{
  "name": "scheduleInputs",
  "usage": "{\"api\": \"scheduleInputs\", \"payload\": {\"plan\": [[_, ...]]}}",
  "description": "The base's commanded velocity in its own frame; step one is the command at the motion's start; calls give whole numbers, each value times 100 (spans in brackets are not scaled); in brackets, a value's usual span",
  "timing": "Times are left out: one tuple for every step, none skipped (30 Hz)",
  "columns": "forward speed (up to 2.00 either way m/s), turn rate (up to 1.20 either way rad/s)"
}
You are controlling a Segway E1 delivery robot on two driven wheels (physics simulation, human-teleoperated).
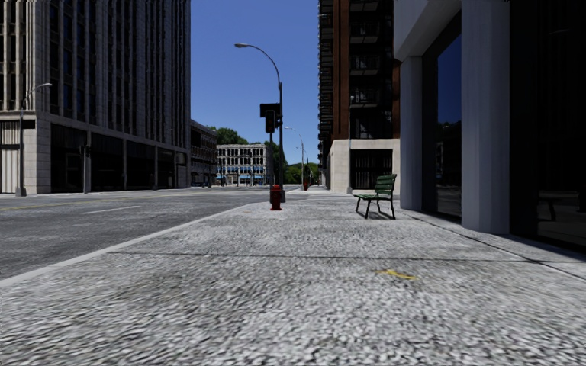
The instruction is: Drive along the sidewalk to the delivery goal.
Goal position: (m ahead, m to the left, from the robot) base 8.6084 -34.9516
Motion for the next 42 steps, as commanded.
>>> {"api": "scheduleInputs", "payload": {"plan": [[171, 0], [171, 0], [171, 0], [171, 0], [171, 0], [171, 0], [171, 0], [171, 0], [171, 0], [171, 0], [171, 0], [171, 0], [171, 0], [171, 0], [171, 0], [171, 0], [171, 0], [171, 0], [171, 0], [171, 0], [171, 0], [171, 0], [171, 0], [171, 0], [171, 0], [171, 0], [171, 0], [171, 0], [171, 0], [171, 0], [171, 0], [171, 0], [171, 0], [171, 0], [171, 0], [171, 0], [171, 0], [170, 0], [170, 0], [170, -3], [170, -49], [170, -73]]}}
